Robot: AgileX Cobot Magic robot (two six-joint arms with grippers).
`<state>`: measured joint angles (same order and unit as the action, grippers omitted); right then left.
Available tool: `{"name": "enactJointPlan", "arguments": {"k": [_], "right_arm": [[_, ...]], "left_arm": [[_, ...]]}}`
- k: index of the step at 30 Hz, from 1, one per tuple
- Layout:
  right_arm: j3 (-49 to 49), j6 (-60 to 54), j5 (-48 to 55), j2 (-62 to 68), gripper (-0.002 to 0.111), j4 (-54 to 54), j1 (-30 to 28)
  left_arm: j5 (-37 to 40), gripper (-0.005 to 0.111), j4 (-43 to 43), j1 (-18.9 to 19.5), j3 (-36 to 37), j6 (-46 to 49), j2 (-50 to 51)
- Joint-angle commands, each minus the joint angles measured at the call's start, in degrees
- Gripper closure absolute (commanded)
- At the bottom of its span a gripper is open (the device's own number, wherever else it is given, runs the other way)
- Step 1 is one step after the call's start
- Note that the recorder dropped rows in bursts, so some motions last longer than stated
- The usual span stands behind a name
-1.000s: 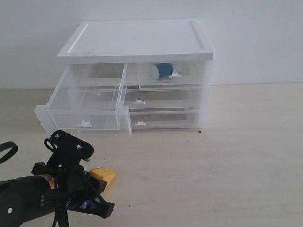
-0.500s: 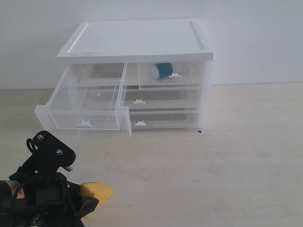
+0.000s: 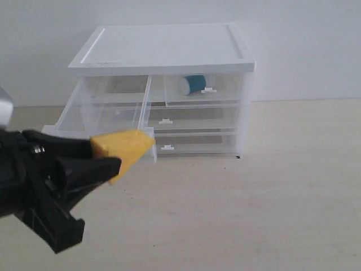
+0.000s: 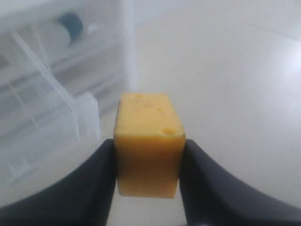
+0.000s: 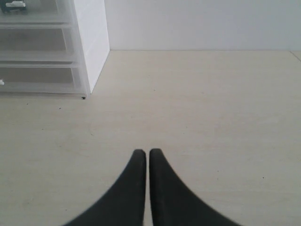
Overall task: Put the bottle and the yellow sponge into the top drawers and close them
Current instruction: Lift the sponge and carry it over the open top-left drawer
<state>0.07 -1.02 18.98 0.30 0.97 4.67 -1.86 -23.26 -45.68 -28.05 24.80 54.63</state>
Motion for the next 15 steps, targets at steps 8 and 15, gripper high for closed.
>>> {"name": "enactJointPlan", "arguments": {"k": [8,15], "right_arm": [[-0.1,-0.1,-0.5,-0.3,0.108,-0.3,-0.2],[-0.1,-0.1,-0.5,-0.3,0.108,-0.3,-0.2]], "left_arm": [[-5.7,0.103,0.2,9.8,-8.5,2.7,6.1],[-5.8,0.103,0.2,17.3,-12.5,3.1,15.1]]}}
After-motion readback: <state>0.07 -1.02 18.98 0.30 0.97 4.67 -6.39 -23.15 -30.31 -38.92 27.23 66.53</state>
